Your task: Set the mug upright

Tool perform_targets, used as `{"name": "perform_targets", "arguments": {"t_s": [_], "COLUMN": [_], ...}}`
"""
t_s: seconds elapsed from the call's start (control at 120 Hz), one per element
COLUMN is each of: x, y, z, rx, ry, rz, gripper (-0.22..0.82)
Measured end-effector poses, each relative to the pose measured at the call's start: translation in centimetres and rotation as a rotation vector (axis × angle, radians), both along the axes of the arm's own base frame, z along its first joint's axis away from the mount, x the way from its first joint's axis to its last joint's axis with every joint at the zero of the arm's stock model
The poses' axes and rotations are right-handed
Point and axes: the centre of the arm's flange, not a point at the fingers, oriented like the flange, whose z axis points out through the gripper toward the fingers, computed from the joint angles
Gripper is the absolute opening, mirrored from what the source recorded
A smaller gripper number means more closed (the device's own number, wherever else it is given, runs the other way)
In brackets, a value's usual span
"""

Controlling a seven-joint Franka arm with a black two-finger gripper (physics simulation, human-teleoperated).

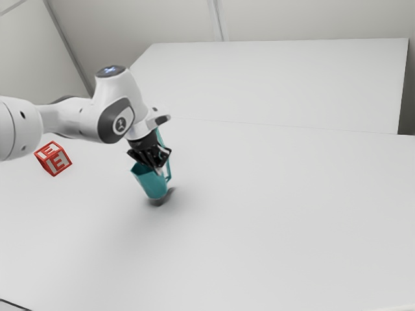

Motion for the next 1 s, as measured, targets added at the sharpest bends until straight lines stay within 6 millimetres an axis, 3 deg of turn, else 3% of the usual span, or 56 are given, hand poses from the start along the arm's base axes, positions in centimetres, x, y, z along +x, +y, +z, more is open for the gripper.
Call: {"name": "perform_targets", "arguments": {"t_s": [0.475,0.633,0.717,0.842,1.0], "x": [0.0,0.0,-0.1,-0.4,-0.6], "y": [-0.5,-0.5,-0.5,-1.0,-1.8], "z": [-2.6,-2.2,-1.4,0.5,3.7], "rx": [-0.015,-0.016,-0.016,-0.016,-0.015], "ry": [-0.003,-0.006,-0.017,-0.039,-0.062], "rz": [0.153,0.179,0.190,0.195,0.193], "gripper": [-0.18,0.18,0.31,0.44,0.53]}}
